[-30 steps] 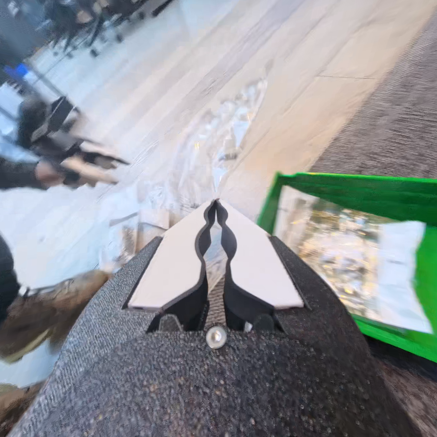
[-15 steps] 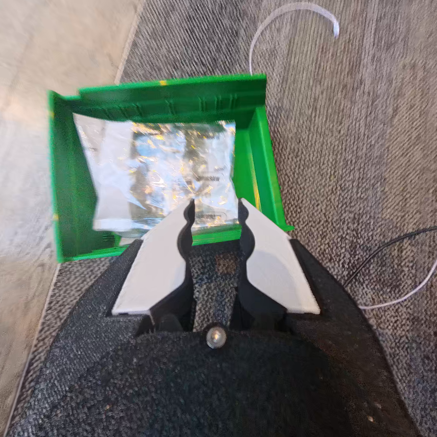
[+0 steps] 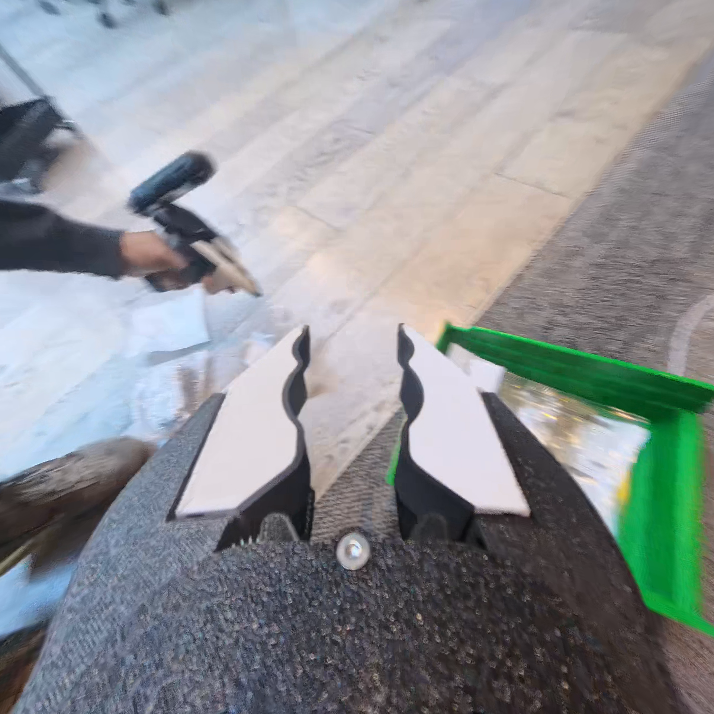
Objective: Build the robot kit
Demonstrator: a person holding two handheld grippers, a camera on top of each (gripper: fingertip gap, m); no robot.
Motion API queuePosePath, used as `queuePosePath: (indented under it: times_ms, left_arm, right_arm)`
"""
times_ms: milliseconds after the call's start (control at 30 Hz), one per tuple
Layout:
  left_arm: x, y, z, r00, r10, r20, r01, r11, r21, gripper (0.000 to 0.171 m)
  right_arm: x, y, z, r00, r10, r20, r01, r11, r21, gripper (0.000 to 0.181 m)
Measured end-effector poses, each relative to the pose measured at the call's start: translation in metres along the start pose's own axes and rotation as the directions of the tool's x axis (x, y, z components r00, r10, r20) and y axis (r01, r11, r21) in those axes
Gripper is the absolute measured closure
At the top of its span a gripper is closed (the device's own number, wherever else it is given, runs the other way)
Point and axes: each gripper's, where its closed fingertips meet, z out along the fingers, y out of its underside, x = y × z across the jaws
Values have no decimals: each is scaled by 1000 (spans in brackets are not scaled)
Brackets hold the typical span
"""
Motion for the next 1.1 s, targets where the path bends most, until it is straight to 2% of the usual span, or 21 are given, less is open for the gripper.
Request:
queuePosePath:
  times_ms: [67,167,200,267,333,367,400,433,500,567,667,733,800,833,900,933,967,1067,1100]
  left_arm:
    - [44,-40,-1,988,100,-118,-93,994,66,171]
    - [116,-79,-11,914,274,-300,-241,960,141,171]
    - [139,-86,-17,873,331,-357,-292,943,160,171]
    - [181,-91,-32,785,407,-467,-359,913,192,171]
    - [208,-88,-44,715,449,-536,-404,891,207,171]
    - [215,-88,-47,703,462,-541,-414,884,217,171]
    - [218,-90,-49,704,466,-536,-410,883,229,171]
    - [216,-92,-49,719,462,-520,-396,886,240,171]
    - [201,-97,-49,768,435,-470,-350,900,261,170]
    - [172,-93,-48,828,373,-418,-297,925,237,141]
    - [123,-41,-39,888,331,-318,-321,943,86,121]
    - [99,13,-34,914,279,-293,-312,947,-72,110]
    - [79,75,-29,934,226,-279,-298,921,-252,99]
    - [69,106,-28,938,225,-264,-308,889,-339,96]
    - [54,162,-27,920,299,-254,-388,792,-471,93]
    - [50,183,-26,897,353,-267,-442,735,-514,88]
    - [48,201,-25,866,408,-288,-499,673,-546,84]
    - [42,239,-20,730,590,-345,-659,475,-584,67]
    - [36,244,-16,676,656,-337,-695,416,-586,68]
  right_arm:
    - [-30,11,31,994,-9,113,15,998,-54,115]
    - [-47,29,60,977,-120,176,142,983,-116,107]
    - [-49,31,64,973,-124,196,149,982,-118,107]
    - [-55,37,68,962,-41,271,80,988,-136,98]
    - [-61,46,67,943,15,333,39,987,-153,95]
    - [-77,47,59,902,53,429,14,988,-152,119]
    - [-96,42,48,834,94,544,-25,991,-134,171]
    - [-103,35,42,800,126,587,-78,991,-107,181]
    - [-87,28,36,796,202,570,-177,979,-100,181]
    - [-33,27,36,856,295,425,-292,954,-74,181]
    - [55,46,31,895,408,182,-406,912,-48,181]
    - [100,72,33,883,469,38,-465,882,-71,181]
    - [142,101,35,869,476,-136,-489,869,-80,181]
    - [163,116,34,869,428,-249,-460,883,-88,180]
    - [195,138,25,845,319,-429,-400,909,-113,137]
    - [203,140,18,829,278,-486,-375,920,-114,111]
    - [208,136,9,814,229,-535,-334,936,-108,95]
    - [207,103,-17,803,74,-591,-171,979,-110,86]
    - [200,89,-22,811,27,-584,-115,987,-114,87]
